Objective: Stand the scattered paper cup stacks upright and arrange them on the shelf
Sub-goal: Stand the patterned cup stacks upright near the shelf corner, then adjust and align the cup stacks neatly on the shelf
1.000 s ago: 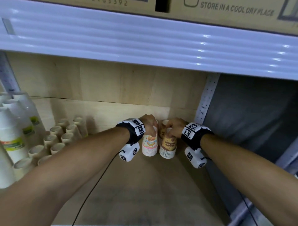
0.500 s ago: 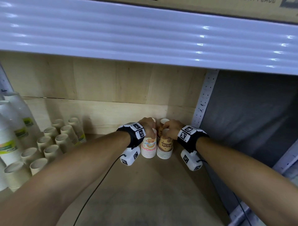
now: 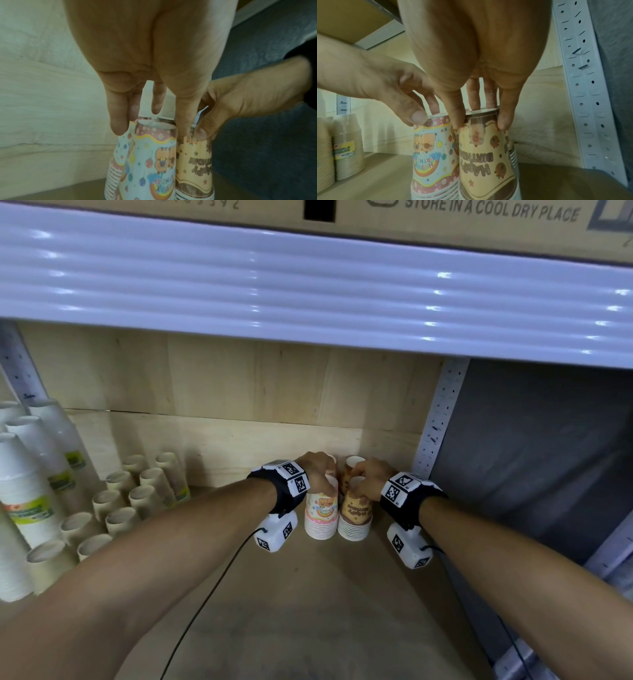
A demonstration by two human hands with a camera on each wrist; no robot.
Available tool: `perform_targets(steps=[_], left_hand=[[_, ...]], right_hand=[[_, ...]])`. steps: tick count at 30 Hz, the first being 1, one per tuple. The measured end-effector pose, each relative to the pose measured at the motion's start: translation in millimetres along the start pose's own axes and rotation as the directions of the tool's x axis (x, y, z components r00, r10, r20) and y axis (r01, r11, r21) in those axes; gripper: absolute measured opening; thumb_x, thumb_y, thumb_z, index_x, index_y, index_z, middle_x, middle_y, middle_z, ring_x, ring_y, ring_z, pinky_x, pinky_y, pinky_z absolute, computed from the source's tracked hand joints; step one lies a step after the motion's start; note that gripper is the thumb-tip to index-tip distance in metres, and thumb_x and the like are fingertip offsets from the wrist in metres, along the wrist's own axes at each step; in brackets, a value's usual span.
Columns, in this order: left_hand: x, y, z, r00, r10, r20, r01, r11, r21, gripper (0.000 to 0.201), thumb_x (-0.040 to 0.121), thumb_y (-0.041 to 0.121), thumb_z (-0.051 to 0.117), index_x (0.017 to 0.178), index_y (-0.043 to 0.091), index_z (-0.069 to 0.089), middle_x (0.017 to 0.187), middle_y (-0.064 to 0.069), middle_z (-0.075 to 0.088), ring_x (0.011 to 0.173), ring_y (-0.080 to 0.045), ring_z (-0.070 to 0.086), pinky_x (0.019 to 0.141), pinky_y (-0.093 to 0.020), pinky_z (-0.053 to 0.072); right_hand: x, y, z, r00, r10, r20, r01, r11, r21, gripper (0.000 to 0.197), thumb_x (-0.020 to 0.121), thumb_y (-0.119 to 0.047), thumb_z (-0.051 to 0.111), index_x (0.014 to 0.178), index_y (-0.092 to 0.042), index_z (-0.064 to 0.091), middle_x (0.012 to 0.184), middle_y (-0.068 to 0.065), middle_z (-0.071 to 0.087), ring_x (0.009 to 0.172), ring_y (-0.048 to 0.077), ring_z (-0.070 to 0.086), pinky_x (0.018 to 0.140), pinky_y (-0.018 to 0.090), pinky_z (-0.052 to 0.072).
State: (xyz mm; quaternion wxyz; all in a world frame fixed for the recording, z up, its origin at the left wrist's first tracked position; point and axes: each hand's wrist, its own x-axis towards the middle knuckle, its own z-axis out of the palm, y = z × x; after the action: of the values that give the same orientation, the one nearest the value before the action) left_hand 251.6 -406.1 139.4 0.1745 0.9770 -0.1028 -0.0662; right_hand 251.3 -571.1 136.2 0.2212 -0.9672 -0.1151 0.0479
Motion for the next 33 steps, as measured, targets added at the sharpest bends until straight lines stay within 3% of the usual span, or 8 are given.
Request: perform_targets(steps=[2,6,10,13,18,23,26,33], left_hand=[[-4.4,-4.4,-5.8,1.0,-0.02,-0.011,0.02,1.0,-0.009,0.071,0.083,0.036,0.074,0.144,0.016,0.044,0.145,-0.006,0.046,0.127,-0.026,0.049,0.092,-0.028,0.042],[-20.1,-18.6,-23.2,0.997,-0.082,-0.004,0.082,0.997,0.004,0.068,0.083,0.037,0.075,0.142,0.02,0.045,0.144,-0.004,0.045,0.125,-0.025,0.05,0.087,-0.028,0.041],[-46.1,-40.6,-51.9,0.989,-0.148,-0.019,0.149,0.987,0.064,0.063,0.086,0.035,0.071,0.142,0.02,0.046,0.147,-0.001,0.04,0.13,-0.025,0.046,0.095,-0.032,0.04],[-70.5,-61.5,-75.6,0.978,-0.203,-0.056,0.207,0.974,0.091,0.058,0.085,0.038,0.072,0.137,0.024,0.05,0.145,0.001,0.041,0.128,-0.024,0.047,0.095,-0.032,0.041],[-118.1,-92.1,-112.4,0.952,-0.289,-0.101,0.3,0.946,0.122,0.051,0.084,0.037,0.074,0.13,0.025,0.057,0.14,0.004,0.041,0.124,-0.022,0.048,0.097,-0.032,0.043],[-169.5,-124.5,-139.9,0.913,-0.388,-0.125,0.402,0.908,0.118,0.041,0.081,0.031,0.078,0.119,0.023,0.065,0.101,0.008,0.048,0.085,-0.017,0.054,0.065,-0.022,0.045],[-196.8,-145.7,-149.5,0.889,-0.452,-0.072,0.457,0.887,0.072,0.034,0.08,0.02,0.08,0.112,0.013,0.069,0.079,0.002,0.058,0.064,-0.017,0.054,0.061,-0.025,0.049],[-254.5,-178.5,-142.8,0.84,-0.542,0.004,0.539,0.836,0.107,0.03,0.087,0.016,0.072,0.115,0.008,0.069,0.075,-0.001,0.063,0.068,-0.022,0.059,0.066,-0.032,0.053]], right_hand=[[0.9,-0.4,0.3,1.0,0.013,0.003,-0.012,1.0,-0.027,0.028,0.081,-0.014,0.068,0.108,-0.007,0.069,0.115,0.011,0.065,0.092,0.023,0.057,0.076,0.028,0.046],[-0.9,-2.0,-0.2,0.999,0.039,0.021,-0.038,0.998,-0.054,0.044,0.082,-0.018,0.069,0.125,-0.01,0.062,0.129,0.01,0.058,0.117,0.028,0.056,0.09,0.029,0.045],[2.0,-23.0,-14.5,0.997,0.056,-0.056,-0.064,0.987,-0.15,0.039,0.072,-0.024,0.076,0.108,-0.011,0.067,0.115,0.006,0.064,0.106,0.028,0.062,0.09,0.033,0.051],[3.2,-48.0,-28.6,0.995,0.031,-0.093,-0.046,0.984,-0.17,0.05,0.066,-0.032,0.076,0.113,-0.02,0.063,0.122,0.002,0.059,0.107,0.026,0.059,0.089,0.03,0.05],[4.6,-107.2,-30.3,0.997,-0.063,-0.048,0.056,0.991,-0.125,0.057,0.073,-0.031,0.08,0.124,-0.017,0.059,0.126,0.005,0.058,0.108,0.025,0.059,0.078,0.026,0.044],[-5.3,-180.5,-8.0,0.973,-0.231,0.014,0.231,0.964,-0.13,0.052,0.081,-0.03,0.077,0.127,-0.013,0.06,0.133,0.006,0.054,0.118,0.025,0.055,0.083,0.023,0.041],[-16.4,-220.6,10.0,0.944,-0.323,0.067,0.328,0.938,-0.111,0.046,0.082,-0.03,0.075,0.124,-0.016,0.062,0.13,0.004,0.056,0.117,0.023,0.055,0.082,0.024,0.04],[-48.9,-291.8,61.6,0.85,-0.476,0.224,0.499,0.865,-0.054,0.033,0.083,-0.029,0.074,0.113,-0.016,0.07,0.114,0.003,0.065,0.101,0.021,0.062,0.077,0.026,0.049]])
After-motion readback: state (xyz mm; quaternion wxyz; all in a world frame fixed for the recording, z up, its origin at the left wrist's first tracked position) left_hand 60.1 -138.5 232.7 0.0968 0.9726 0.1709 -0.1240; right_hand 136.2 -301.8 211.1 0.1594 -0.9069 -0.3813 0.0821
